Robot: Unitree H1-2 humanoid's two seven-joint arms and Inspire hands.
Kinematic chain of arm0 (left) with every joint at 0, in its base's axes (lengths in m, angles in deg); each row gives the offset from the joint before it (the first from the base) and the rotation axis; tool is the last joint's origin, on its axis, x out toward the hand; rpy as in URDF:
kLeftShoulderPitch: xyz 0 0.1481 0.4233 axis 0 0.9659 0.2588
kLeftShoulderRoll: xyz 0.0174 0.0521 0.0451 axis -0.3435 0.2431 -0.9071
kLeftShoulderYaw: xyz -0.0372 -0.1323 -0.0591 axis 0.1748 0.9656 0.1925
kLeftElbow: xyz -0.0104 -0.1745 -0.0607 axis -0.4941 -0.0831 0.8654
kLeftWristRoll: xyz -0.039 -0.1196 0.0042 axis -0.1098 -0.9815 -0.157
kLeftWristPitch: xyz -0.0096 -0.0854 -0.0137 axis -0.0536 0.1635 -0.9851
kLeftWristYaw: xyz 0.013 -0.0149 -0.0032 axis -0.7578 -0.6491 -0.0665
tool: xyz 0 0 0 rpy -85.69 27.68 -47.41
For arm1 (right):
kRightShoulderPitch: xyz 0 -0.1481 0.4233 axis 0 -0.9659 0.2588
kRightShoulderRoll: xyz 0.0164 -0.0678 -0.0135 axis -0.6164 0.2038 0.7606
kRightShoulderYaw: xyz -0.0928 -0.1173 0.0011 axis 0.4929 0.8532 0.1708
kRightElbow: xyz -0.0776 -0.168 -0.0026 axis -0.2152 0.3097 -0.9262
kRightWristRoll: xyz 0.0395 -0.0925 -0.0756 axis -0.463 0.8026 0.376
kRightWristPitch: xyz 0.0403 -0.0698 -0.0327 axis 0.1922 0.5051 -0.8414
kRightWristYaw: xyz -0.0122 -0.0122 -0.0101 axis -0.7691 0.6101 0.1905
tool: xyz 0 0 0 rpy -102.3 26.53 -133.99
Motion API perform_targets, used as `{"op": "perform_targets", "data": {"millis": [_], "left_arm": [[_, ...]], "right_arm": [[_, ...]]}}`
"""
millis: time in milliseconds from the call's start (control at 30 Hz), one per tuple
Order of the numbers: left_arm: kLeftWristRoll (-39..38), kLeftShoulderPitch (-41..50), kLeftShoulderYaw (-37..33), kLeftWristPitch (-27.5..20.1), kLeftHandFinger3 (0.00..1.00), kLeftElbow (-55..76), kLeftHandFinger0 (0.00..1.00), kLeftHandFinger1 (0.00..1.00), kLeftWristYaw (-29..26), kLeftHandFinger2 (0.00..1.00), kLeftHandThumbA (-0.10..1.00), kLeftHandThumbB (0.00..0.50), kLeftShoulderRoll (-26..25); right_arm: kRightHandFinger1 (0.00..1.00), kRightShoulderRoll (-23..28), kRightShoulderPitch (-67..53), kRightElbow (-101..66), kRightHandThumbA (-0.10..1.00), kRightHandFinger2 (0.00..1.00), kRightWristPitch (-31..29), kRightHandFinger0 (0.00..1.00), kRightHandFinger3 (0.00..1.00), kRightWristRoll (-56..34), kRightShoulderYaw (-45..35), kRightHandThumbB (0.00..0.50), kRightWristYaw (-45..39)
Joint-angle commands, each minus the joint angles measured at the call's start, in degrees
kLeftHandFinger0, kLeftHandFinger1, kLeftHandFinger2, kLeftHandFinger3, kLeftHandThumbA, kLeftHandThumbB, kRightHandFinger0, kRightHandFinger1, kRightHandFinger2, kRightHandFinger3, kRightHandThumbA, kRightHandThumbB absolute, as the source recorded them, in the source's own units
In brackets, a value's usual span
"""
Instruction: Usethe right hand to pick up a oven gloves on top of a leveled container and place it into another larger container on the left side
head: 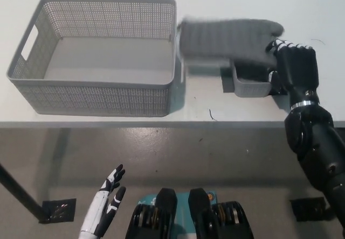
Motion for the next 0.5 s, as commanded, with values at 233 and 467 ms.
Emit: {"op": "perform_targets", "data": {"millis": [233,467], "left_arm": [[-1.09,-1.86,0.1,-2.3,1.0,0.61,1.0,1.0,-0.58,1.0,1.0,0.044,-1.1],[-1.61,-2.85,0.74,-2.3,1.0,0.48,1.0,1.0,-0.34,1.0,1.0,0.049,-0.89]], "right_arm": [[0.19,3.45,9.04,8.22,-0.1,0.61,-19.36,0.0,0.67,-3.97,-0.9,0.143,26.84],[0.2,5.45,10.23,0.11,-0.1,0.68,-21.3,0.0,0.66,-7.15,-3.69,0.17,22.74]]}}
